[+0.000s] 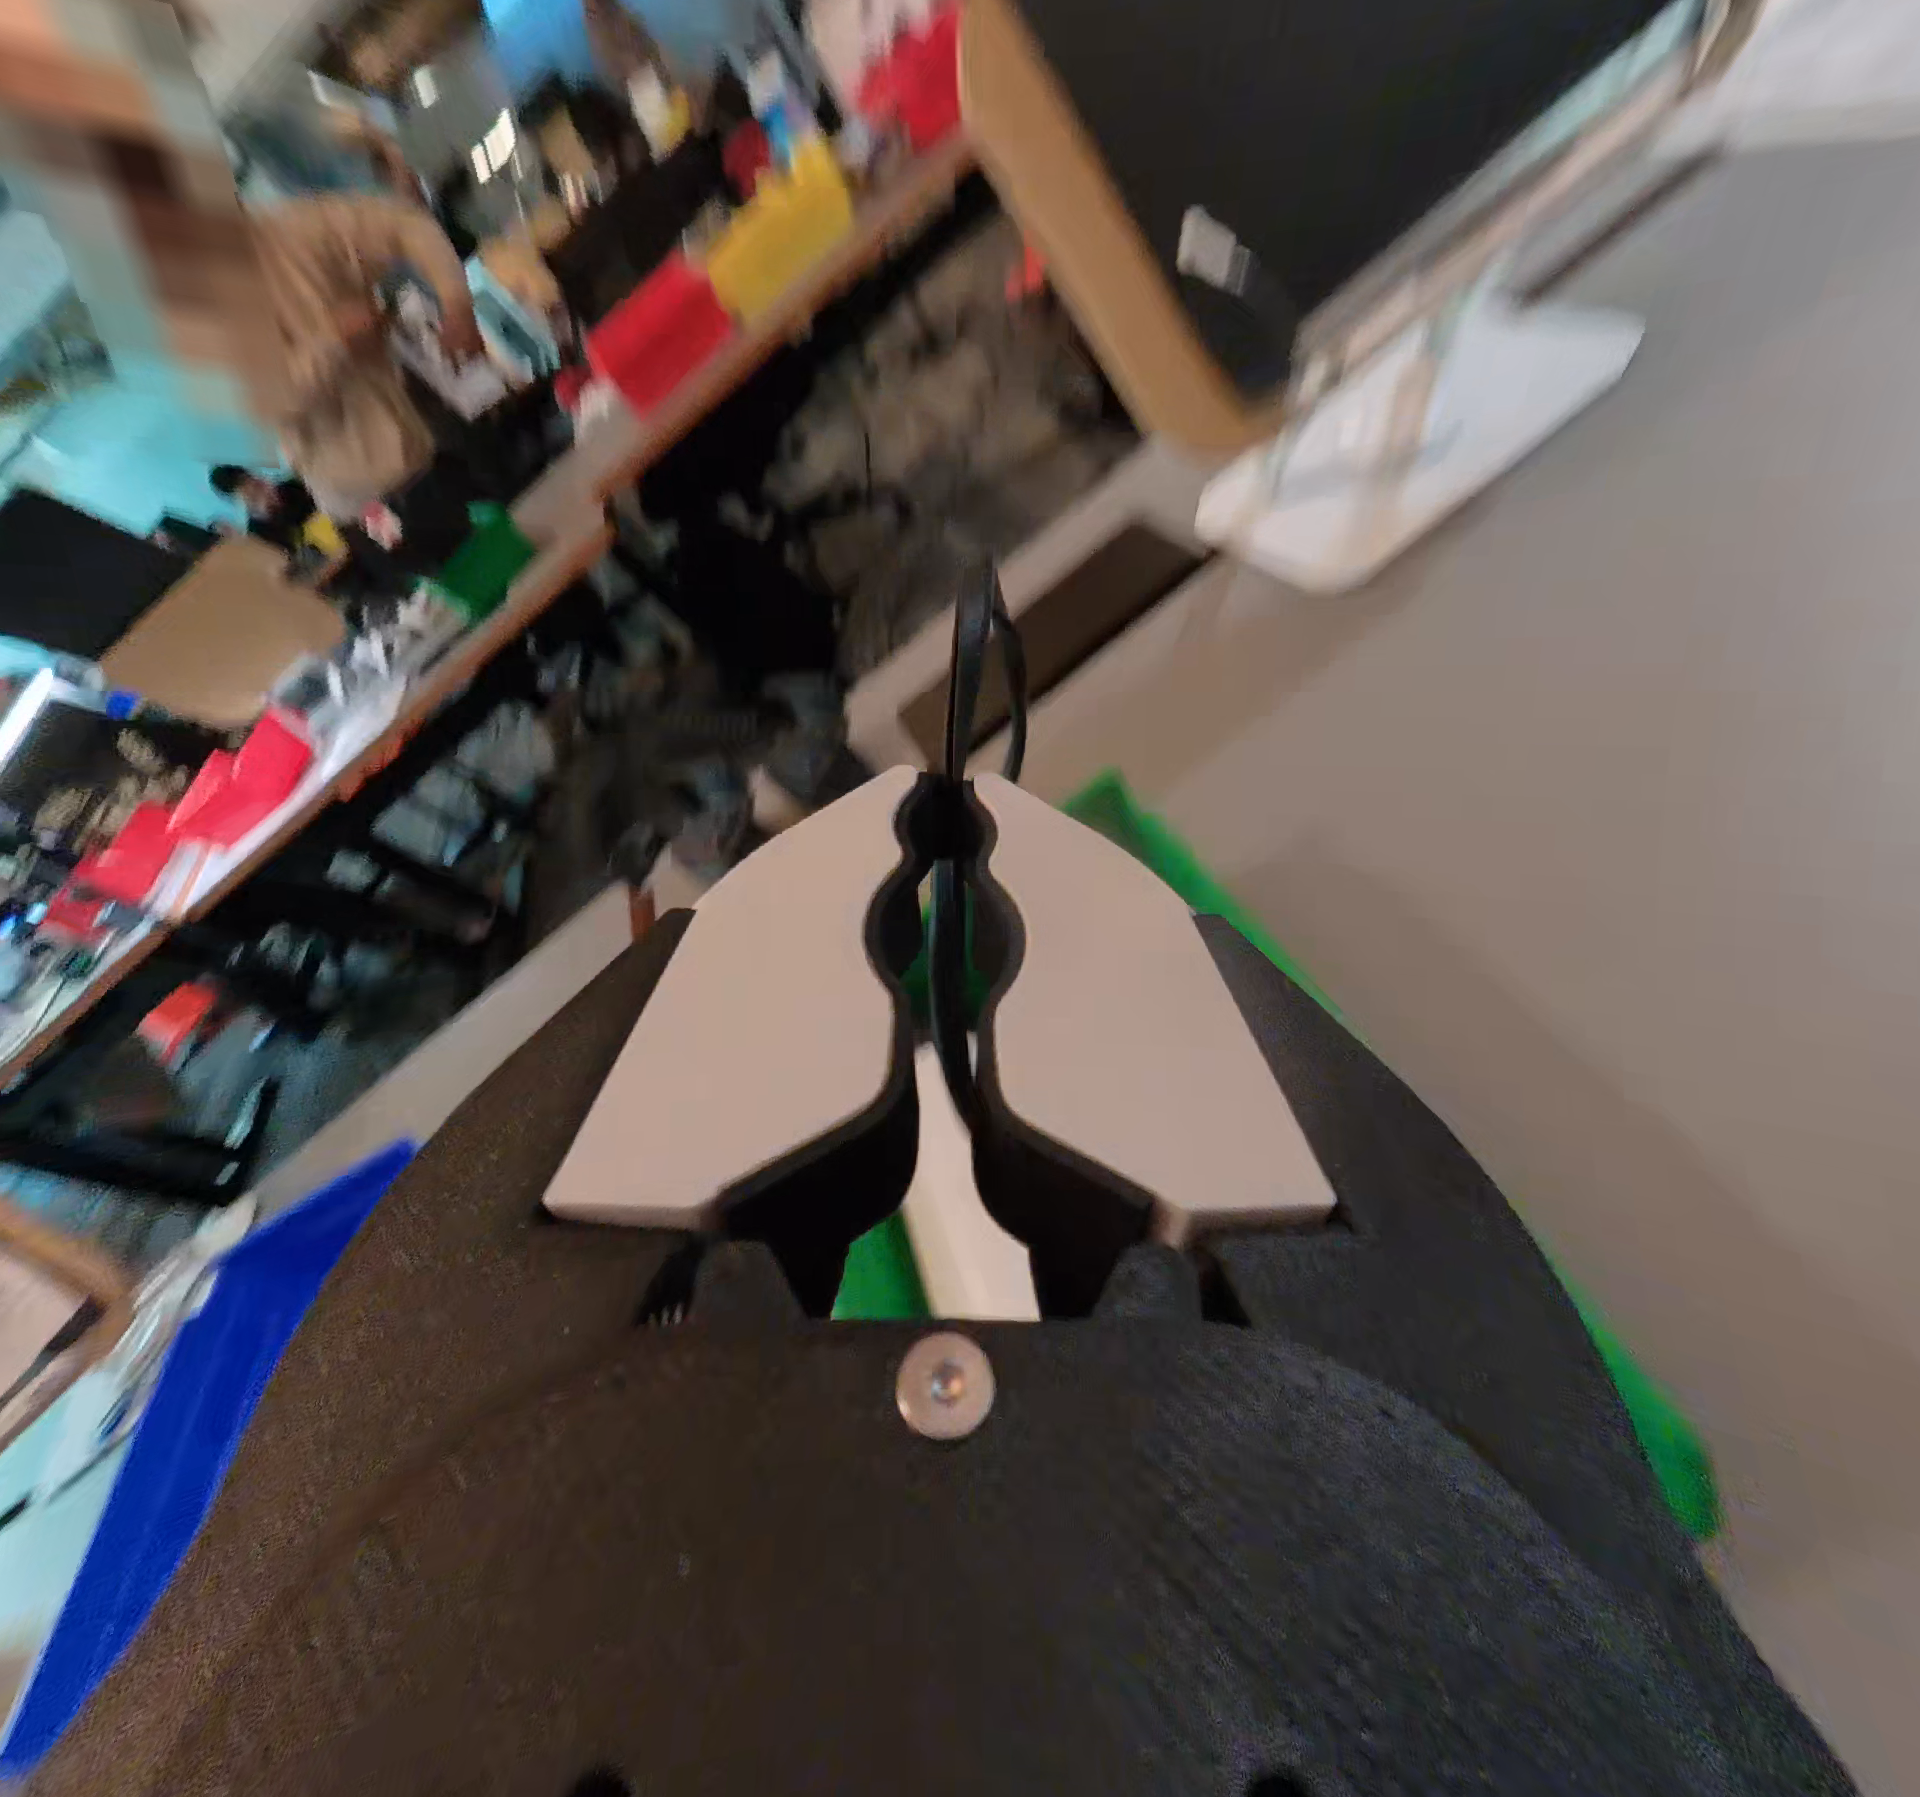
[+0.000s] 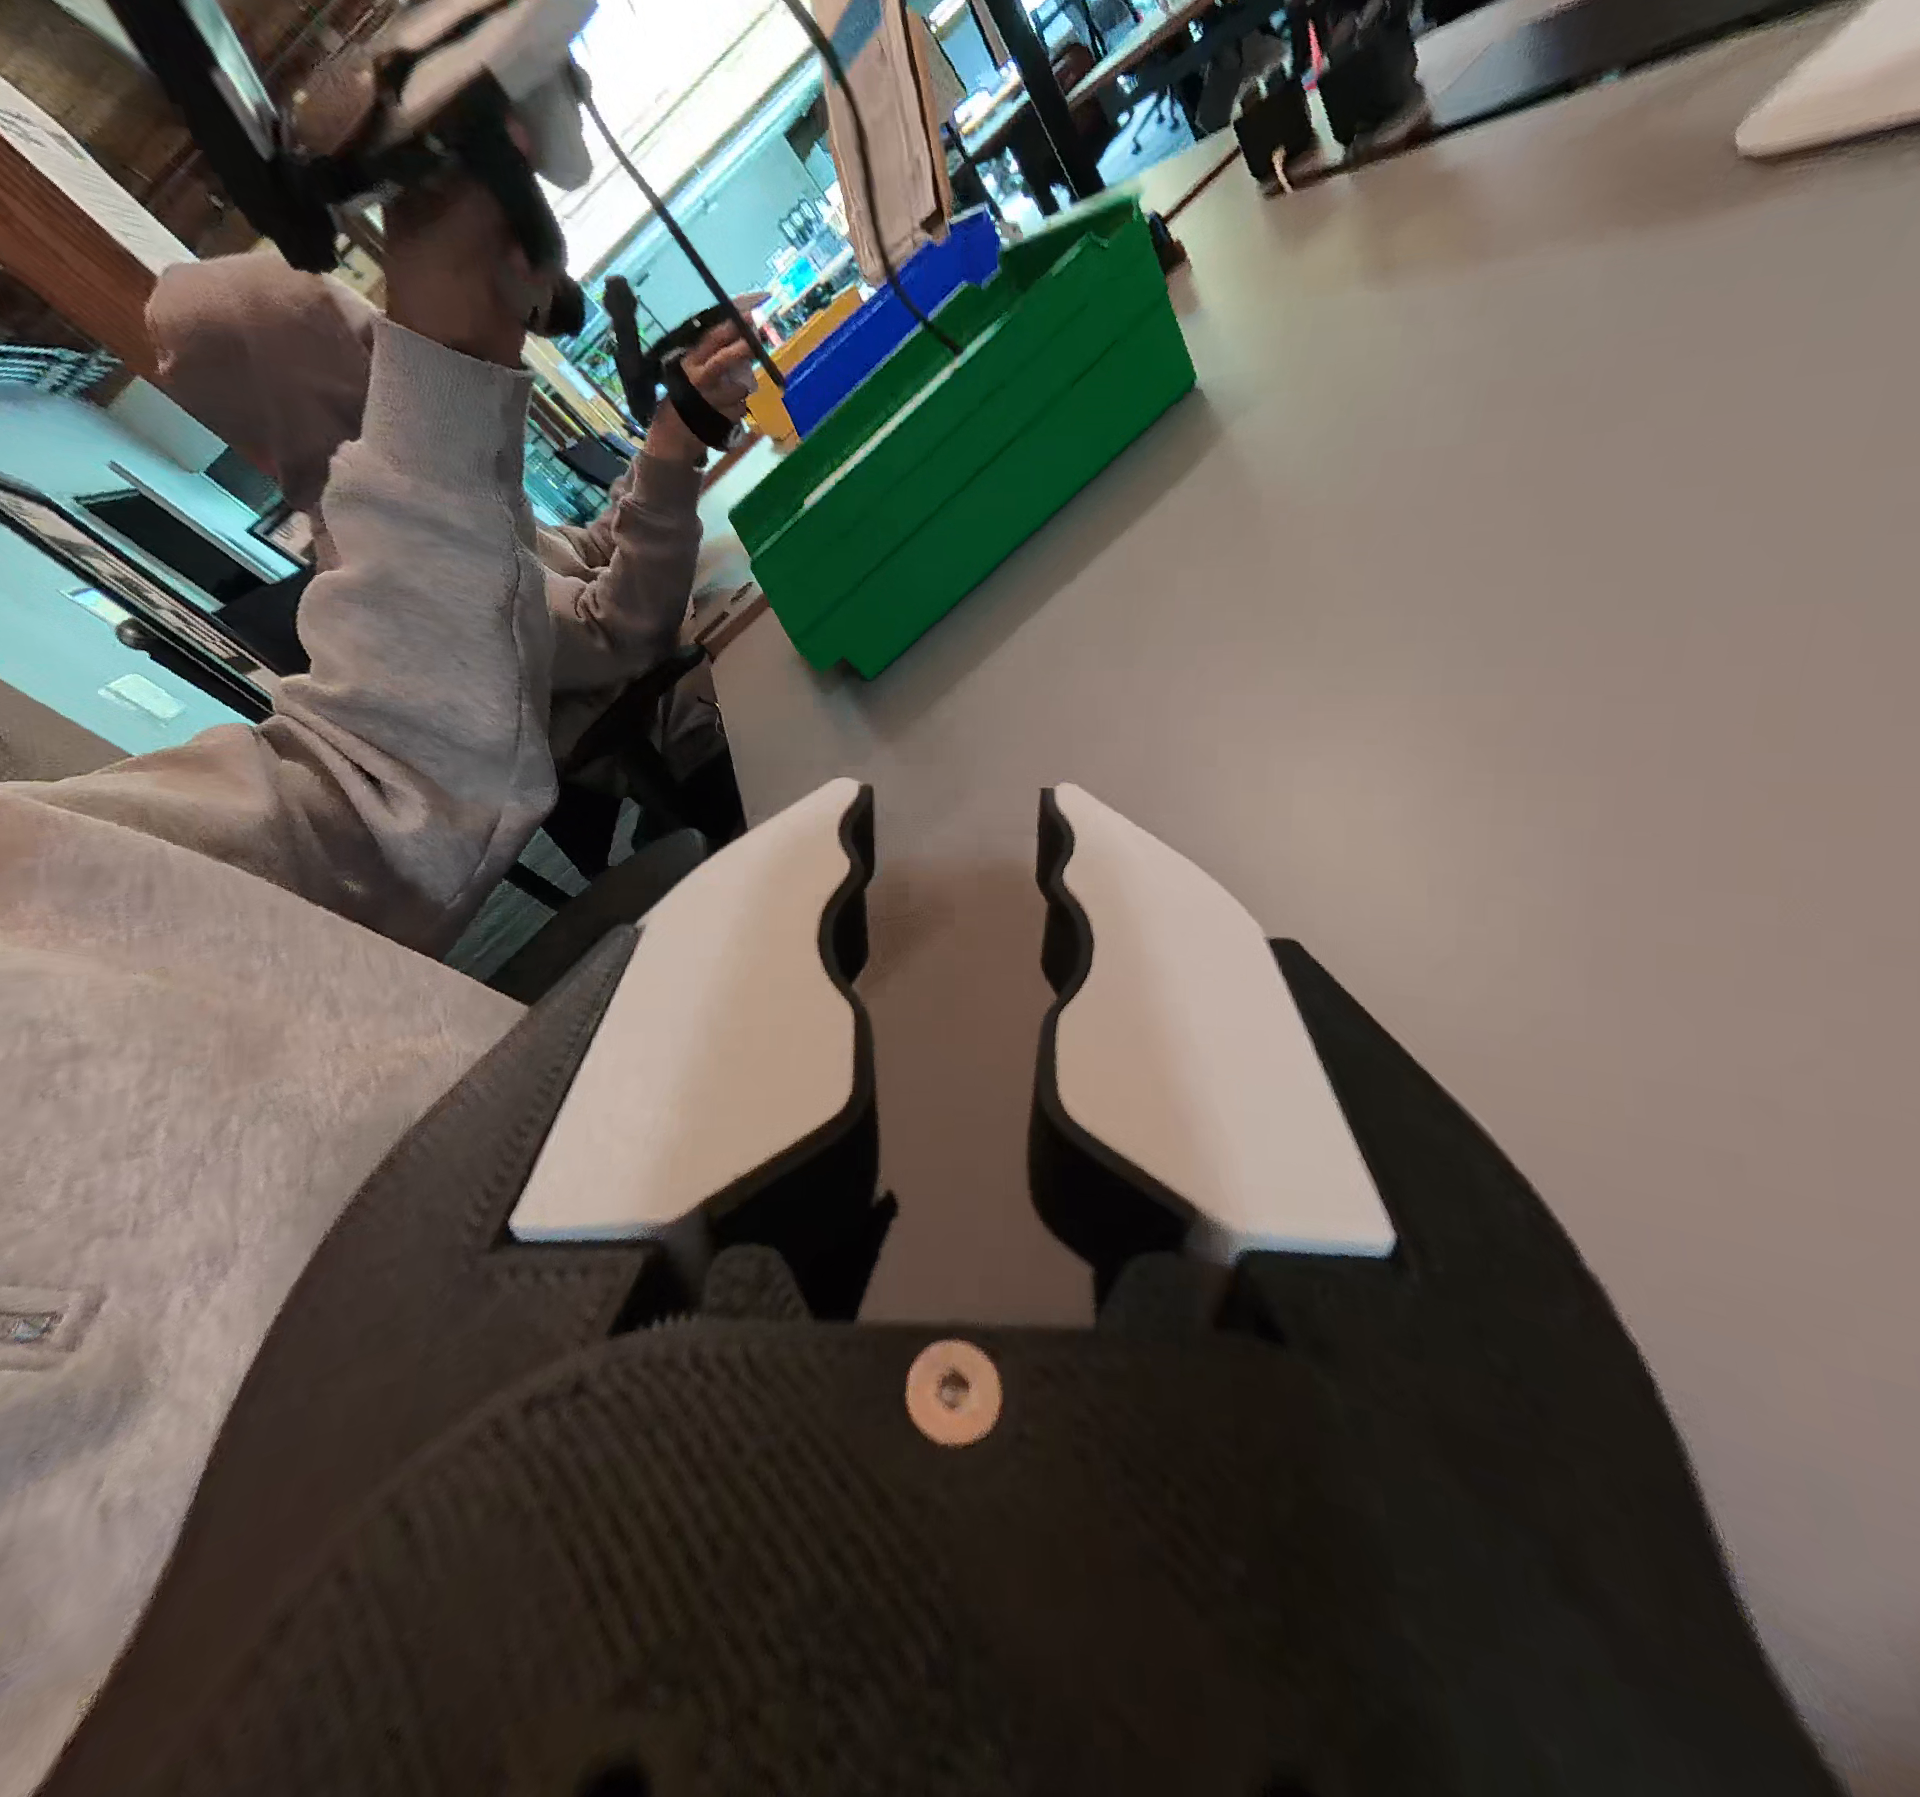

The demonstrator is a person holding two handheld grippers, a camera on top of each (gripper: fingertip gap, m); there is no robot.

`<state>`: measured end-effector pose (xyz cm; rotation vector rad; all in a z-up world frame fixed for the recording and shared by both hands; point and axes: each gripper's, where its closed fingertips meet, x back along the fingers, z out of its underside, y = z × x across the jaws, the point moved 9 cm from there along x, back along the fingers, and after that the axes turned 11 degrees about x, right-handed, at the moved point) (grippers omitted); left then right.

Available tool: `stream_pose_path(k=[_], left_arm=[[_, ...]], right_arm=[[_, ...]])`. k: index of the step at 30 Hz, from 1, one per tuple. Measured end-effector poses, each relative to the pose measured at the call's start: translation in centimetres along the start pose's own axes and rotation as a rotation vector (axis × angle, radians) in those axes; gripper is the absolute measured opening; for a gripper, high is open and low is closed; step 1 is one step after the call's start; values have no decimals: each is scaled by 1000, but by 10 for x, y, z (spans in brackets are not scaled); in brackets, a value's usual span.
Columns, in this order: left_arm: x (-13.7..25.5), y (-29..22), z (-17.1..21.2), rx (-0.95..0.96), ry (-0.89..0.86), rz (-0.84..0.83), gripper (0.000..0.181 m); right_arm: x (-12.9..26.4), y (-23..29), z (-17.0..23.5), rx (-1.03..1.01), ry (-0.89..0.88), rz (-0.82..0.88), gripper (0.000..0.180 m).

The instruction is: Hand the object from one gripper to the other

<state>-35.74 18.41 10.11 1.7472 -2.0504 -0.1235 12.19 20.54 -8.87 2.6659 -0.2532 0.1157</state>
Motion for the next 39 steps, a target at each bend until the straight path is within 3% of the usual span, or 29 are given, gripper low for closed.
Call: stream_pose_path(k=[4, 8, 11, 14, 17, 18, 19, 20, 21, 23, 26, 29, 33, 35, 39], left_arm=[[13, -20, -80, 21, -262, 88, 4], [28, -46, -171, -19, -393, 198, 4], [46, -68, -236, -17, -467, 322, 4], [65, -96, -284, 44, -513, 470, 5], [80, -125, -308, 66, -547, 516, 4], [83, -135, -310, 62, -550, 525, 4], [85, -145, -309, 55, -548, 535, 4], [85, -153, -306, 50, -537, 536, 4], [84, -160, -301, 42, -530, 535, 4], [79, -170, -286, 50, -517, 556, 4], [66, -178, -257, 160, -519, 639, 4], [47, -186, -219, 311, -547, 720, 3], [22, -194, -163, 520, -609, 816, 3], [17, -202, -140, 550, -658, 912, 3], [5, -213, -116, 523, -581, 890, 3]], right_arm=[[-10, 11, -33, 184, 39, 60, 36], [-21, 36, -66, 384, -2, 67, 42], [-31, 53, -94, 495, -96, 83, 55], [-50, 66, -128, 553, -258, 105, 85], [-61, 85, -156, 548, -385, 32, 87], [-59, 90, -162, 542, -416, 6, 85], [-55, 94, -166, 544, -434, 7, 68], [-46, 96, -169, 558, -450, 20, 32], [-35, 97, -171, 575, -472, 46, 12], [-11, 96, -177, 606, -527, 105, 18], [15, 90, -190, 580, -553, 134, 49], [27, 85, -195, 566, -538, 125, 34], [33, 86, -199, 561, -582, 72, 56], [35, 82, -201, 536, -590, 104, 59], [20, 77, -193, 623, -407, 4, 61]])
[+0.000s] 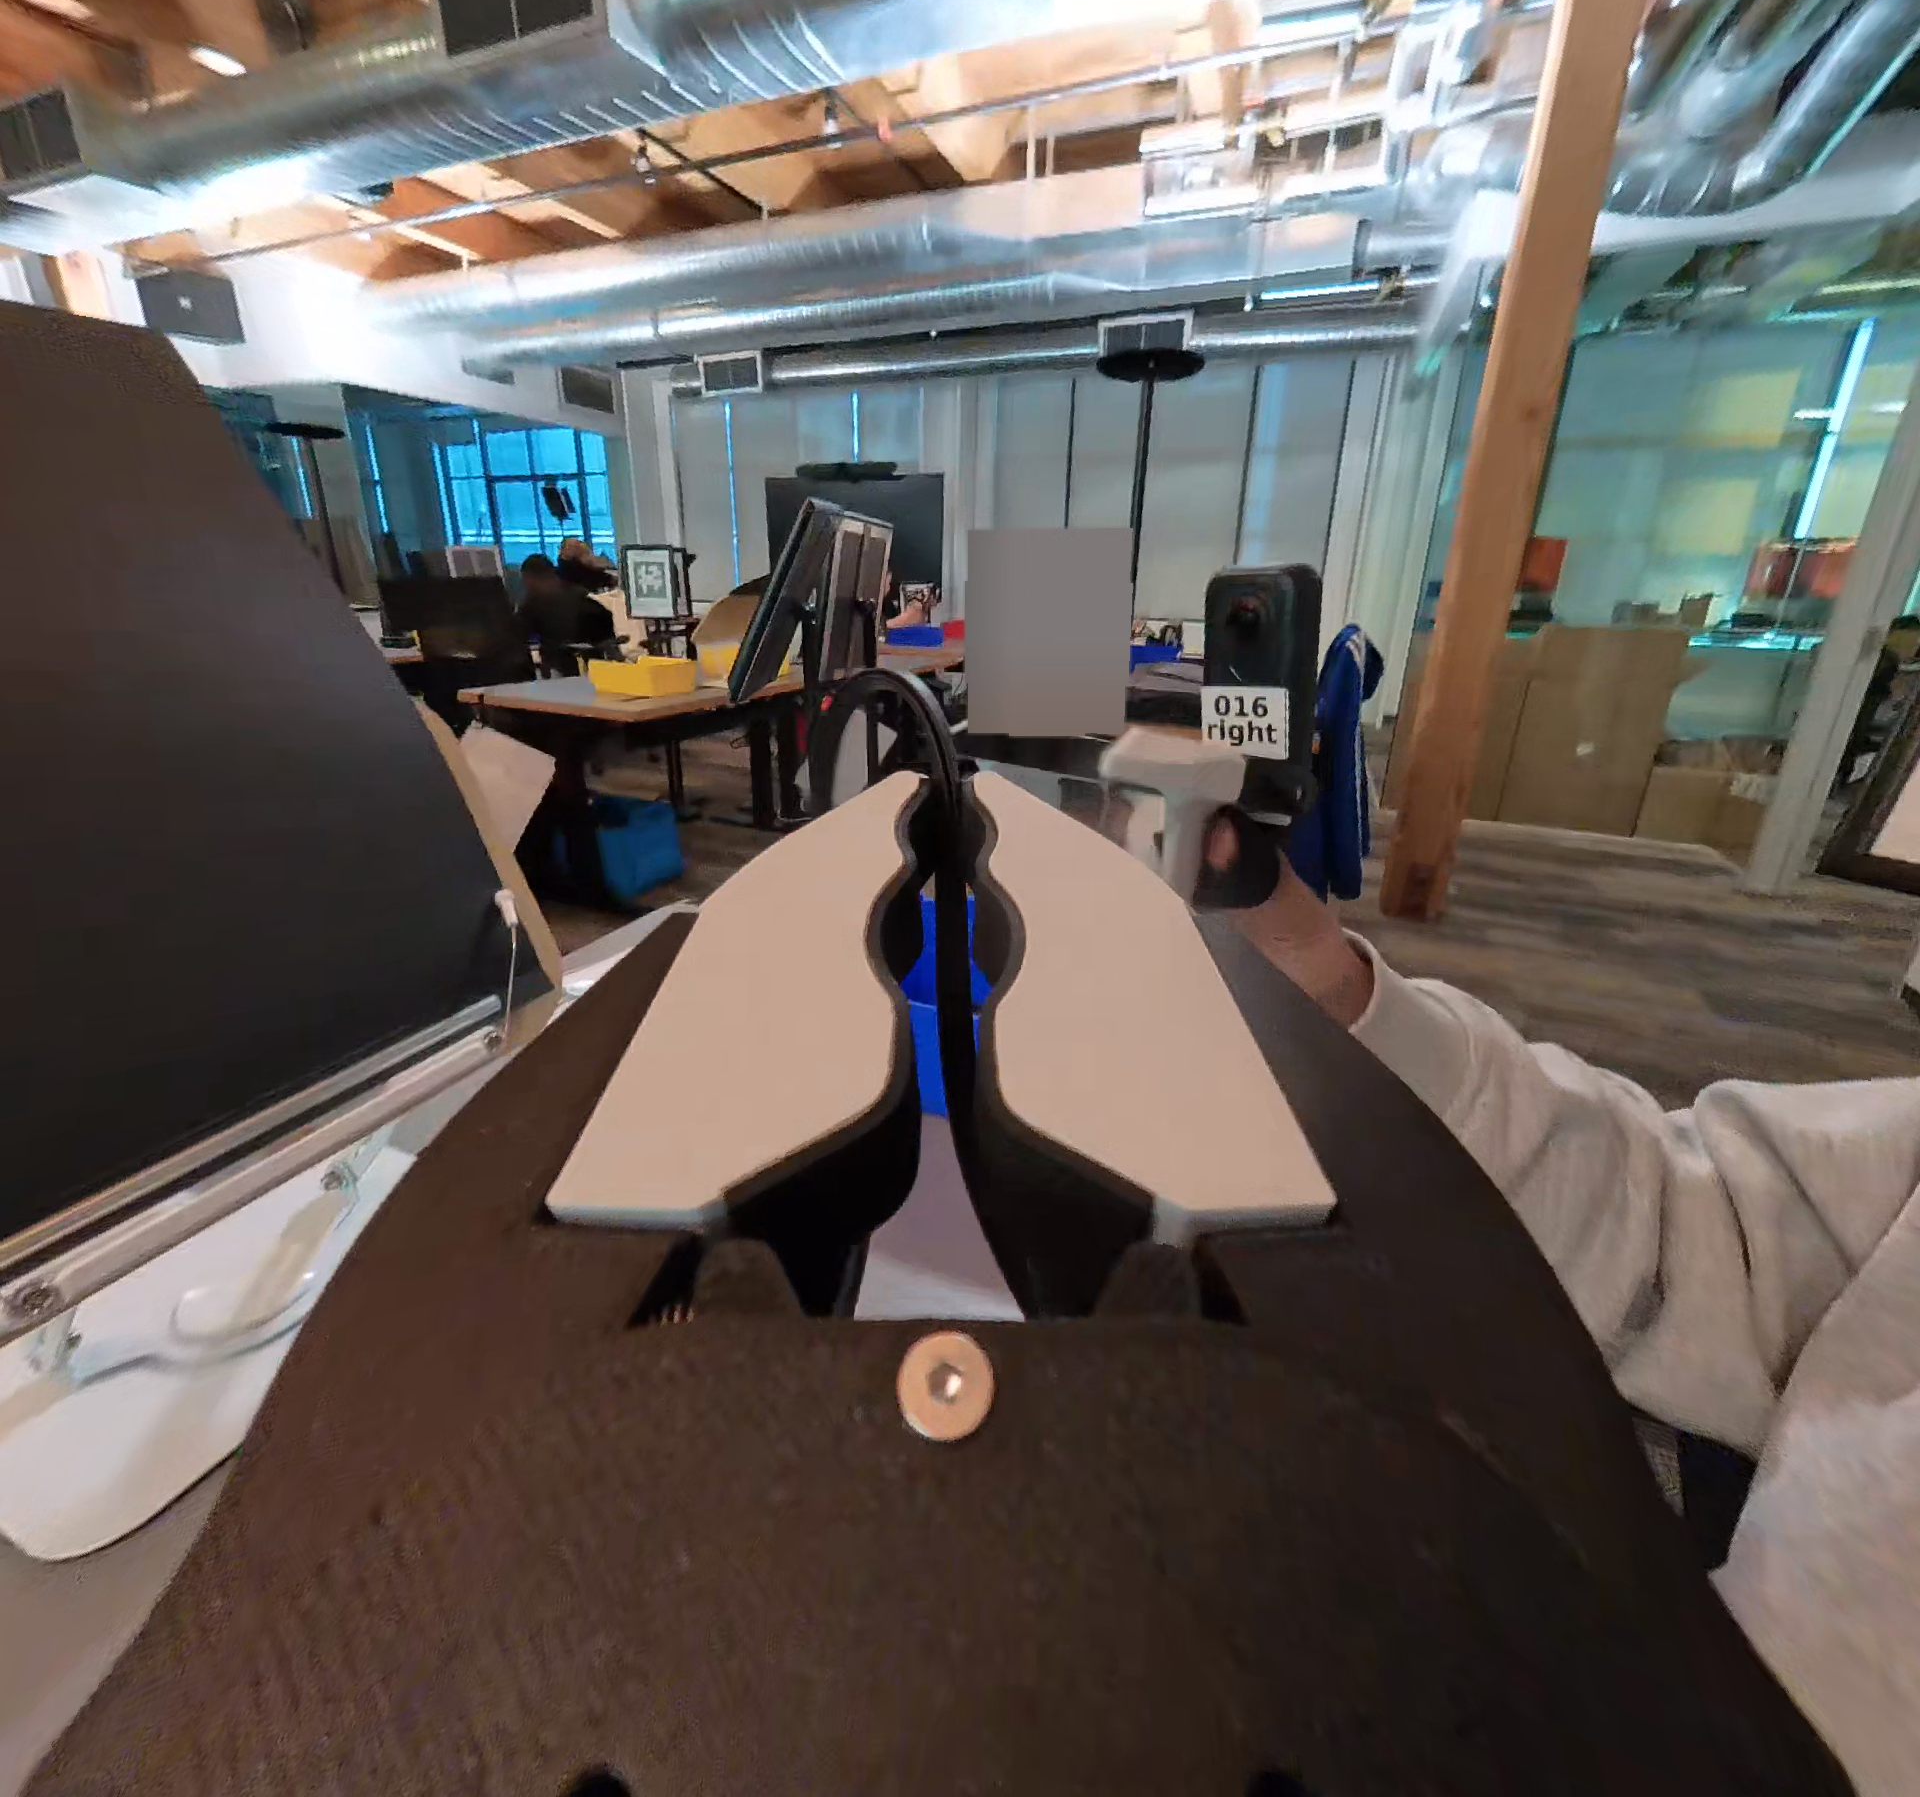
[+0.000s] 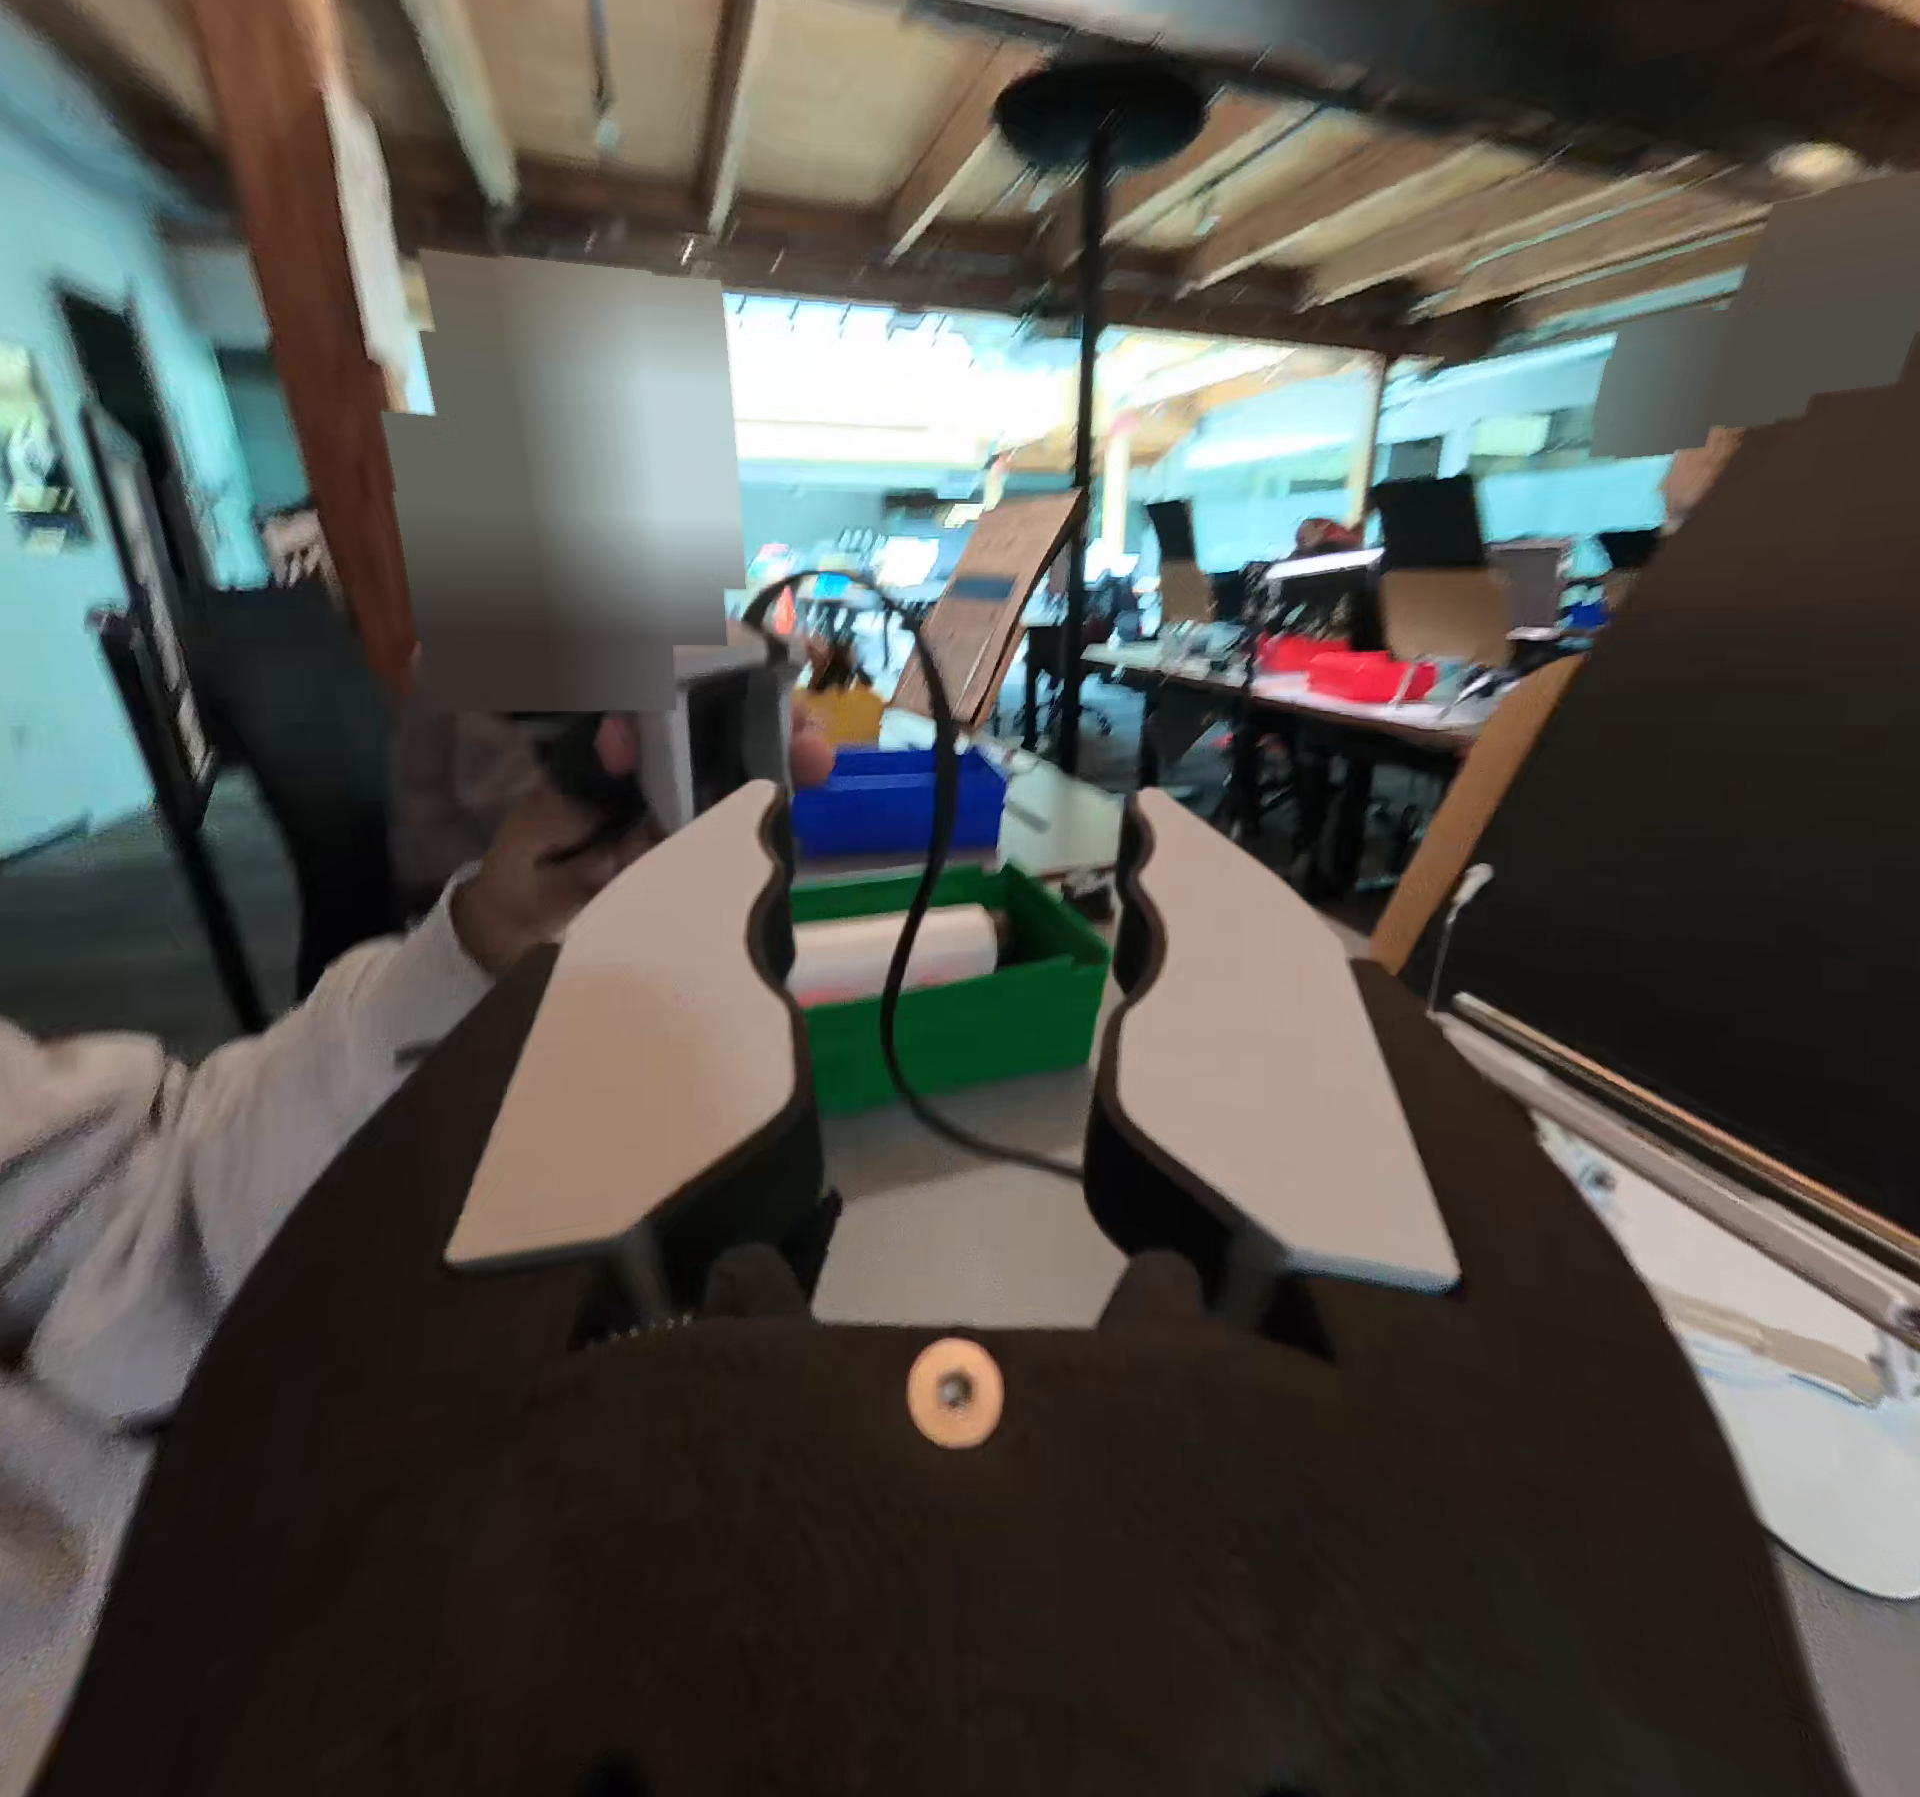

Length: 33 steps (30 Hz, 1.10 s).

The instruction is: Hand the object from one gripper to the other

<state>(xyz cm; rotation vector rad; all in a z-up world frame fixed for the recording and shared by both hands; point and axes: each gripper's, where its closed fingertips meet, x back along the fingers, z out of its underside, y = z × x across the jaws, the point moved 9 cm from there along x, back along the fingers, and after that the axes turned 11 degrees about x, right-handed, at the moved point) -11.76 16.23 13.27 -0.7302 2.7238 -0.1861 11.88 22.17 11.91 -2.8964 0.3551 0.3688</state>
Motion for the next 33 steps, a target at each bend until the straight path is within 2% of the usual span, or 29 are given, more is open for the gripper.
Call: stream_pose_path(k=[1, 4, 7, 8, 9, 10, 15, 19, 20, 22, 23, 25, 29, 33], left_arm=[[2, 1, 2, 4, 0, 3, 3], [7, 2, 1, 70, 2, 64, 3], [17, 3, -10, 104, -23, 95, 3], [21, 3, -11, 113, -34, 103, 3], [23, 4, -12, 122, -35, 110, 3], [26, 5, -12, 126, -40, 111, 3], [44, 24, -16, 131, -81, 35, 3], [56, 47, -16, 104, -68, -114, 6], [57, 55, -14, 127, -11, -175, 20], [60, 69, -10, 176, 133, -296, 59], [62, 72, -9, 163, 164, -342, 67], [65, 71, -11, 89, 129, -419, 66], [44, 52, 2, 27, 188, -361, 64], [9, 41, 39, -9, 316, -292, 67]], right_arm=[[-5, 3, 7, 24, 48, -47, 64], [-18, 12, 31, 157, 151, -96, 53], [-36, 22, 61, 212, 220, -154, 60], [-42, 25, 71, 206, 256, -178, 57], [-47, 29, 78, 201, 280, -198, 37], [-49, 32, 84, 205, 297, -209, 4], [-52, 41, 84, 279, 291, -176, 4], [-46, 34, 66, 243, 273, -117, 4], [-43, 30, 61, 227, 275, -93, 4], [-37, 22, 50, 188, 296, -46, 4], [-34, 18, 45, 164, 310, -26, 4], [-27, 11, 39, 116, 335, 6, 4], [-18, 4, 28, 43, 334, 28, 4], [-11, 3, 16, 23, 319, 28, 4]])
